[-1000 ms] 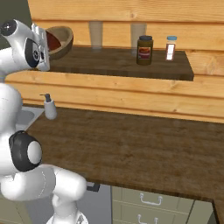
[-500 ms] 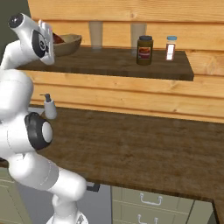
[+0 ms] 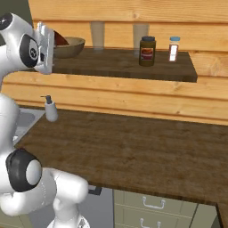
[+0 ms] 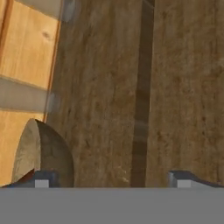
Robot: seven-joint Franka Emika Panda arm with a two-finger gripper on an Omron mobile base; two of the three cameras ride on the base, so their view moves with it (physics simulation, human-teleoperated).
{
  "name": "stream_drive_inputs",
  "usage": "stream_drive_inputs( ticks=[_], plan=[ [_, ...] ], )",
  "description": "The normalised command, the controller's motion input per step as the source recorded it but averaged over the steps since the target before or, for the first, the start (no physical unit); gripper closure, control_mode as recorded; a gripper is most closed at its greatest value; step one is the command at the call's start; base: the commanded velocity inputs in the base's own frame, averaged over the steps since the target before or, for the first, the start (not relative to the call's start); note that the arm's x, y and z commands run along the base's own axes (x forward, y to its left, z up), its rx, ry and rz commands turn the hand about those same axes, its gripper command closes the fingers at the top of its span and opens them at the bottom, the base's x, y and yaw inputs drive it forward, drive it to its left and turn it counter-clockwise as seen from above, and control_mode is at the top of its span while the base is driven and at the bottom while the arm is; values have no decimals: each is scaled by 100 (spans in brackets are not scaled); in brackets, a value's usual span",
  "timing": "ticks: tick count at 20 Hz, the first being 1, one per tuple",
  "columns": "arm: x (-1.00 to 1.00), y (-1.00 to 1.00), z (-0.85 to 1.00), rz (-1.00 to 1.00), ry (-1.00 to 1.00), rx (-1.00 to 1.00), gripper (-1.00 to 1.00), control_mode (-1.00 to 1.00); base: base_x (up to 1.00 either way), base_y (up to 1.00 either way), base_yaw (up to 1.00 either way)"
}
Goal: Pick up the bowls on the counter and stack them on top of one another in the open cabinet. Place the smaller bowl on top of the larger bowl.
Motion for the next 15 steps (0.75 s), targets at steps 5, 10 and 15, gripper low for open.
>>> stream_drive_inputs(
  ticks=[5, 10, 15],
  plan=[
    [-100, -85, -93, -9, -3, 0, -100, -100, 0, 0, 0],
    [-100, -100, -100, -3, 0, 0, -100, -100, 0, 0, 0],
    [-99, -100, -100, 4, 0, 17, -100, -100, 0, 0, 0]
  ],
)
